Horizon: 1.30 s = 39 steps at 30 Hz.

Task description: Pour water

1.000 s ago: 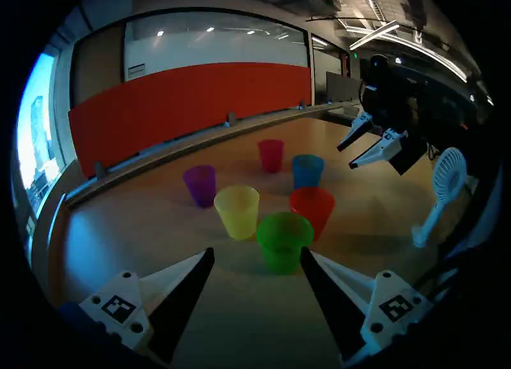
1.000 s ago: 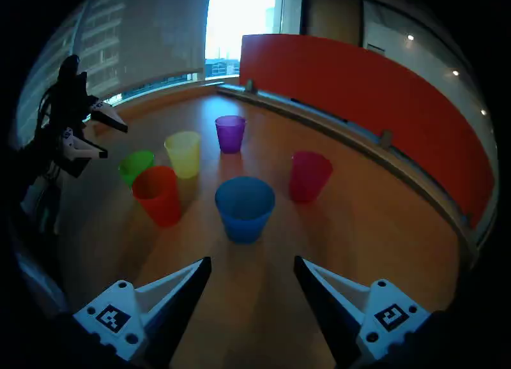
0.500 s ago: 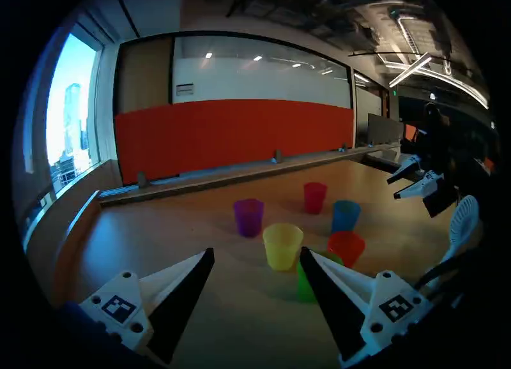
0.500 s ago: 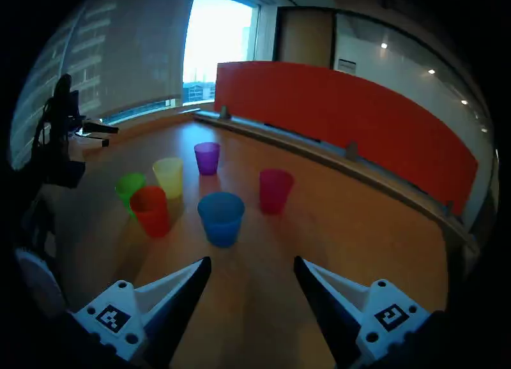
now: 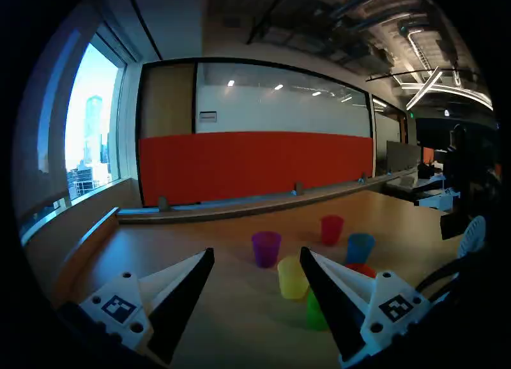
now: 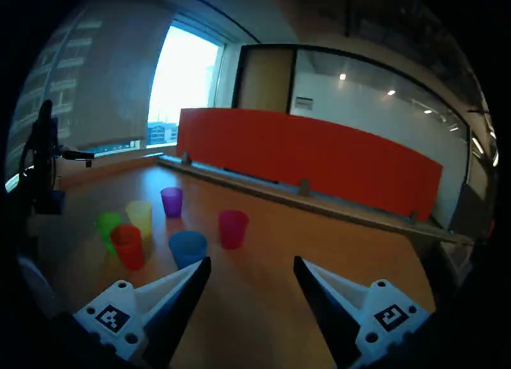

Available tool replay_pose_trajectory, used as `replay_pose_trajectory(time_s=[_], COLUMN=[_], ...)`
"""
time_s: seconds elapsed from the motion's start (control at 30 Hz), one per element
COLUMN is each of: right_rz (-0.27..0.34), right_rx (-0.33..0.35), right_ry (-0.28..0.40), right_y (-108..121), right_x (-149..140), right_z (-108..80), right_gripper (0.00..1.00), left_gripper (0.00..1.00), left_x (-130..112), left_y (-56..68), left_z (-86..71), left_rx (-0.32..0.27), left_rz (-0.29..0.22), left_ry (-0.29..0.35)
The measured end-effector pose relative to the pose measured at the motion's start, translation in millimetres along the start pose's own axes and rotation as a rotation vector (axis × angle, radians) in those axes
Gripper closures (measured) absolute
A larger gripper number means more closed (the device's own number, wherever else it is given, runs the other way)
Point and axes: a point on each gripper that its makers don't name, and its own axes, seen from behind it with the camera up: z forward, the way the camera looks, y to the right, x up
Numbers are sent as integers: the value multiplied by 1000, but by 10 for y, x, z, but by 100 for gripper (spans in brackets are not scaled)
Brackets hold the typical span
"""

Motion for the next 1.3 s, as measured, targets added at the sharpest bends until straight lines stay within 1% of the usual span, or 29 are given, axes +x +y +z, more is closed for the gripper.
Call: replay_pose_trajectory(time_s=[0.07, 0.17, 0.37, 0.47, 0.57, 0.67, 0.77, 0.97, 1.17, 1.3], right_rz=[10, 26, 60, 74, 65, 59, 70, 116, 126, 117], right_rx=[-42, -107, -263, -356, -408, -431, -441, -451, -469, -482], right_ry=[40, 96, 210, 241, 272, 299, 311, 321, 306, 284], right_y=[78, 204, 528, 733, 841, 874, 891, 933, 960, 961], right_x=[66, 172, 398, 458, 534, 593, 601, 564, 488, 409], right_z=[-27, -86, -236, -325, -421, -490, -525, -558, -560, -535], right_gripper=[0, 0, 0, 0, 0, 0, 0, 0, 0, 0], left_gripper=[0, 0, 0, 0, 0, 0, 0, 0, 0, 0], left_x=[92, 179, 257, 276, 277, 269, 258, 210, 108, 37], left_y=[11, -13, -65, -53, -34, -13, -6, -18, 29, 58], left_z=[-5, -18, -2, 15, 31, 39, 47, 34, 21, 20], left_rx=[9, 38, 105, 125, 134, 141, 148, 183, 205, 224], left_rz=[-17, -42, -60, -67, -67, -71, -73, -60, -41, -13], left_ry=[35, 68, 111, 129, 146, 157, 162, 164, 159, 156])
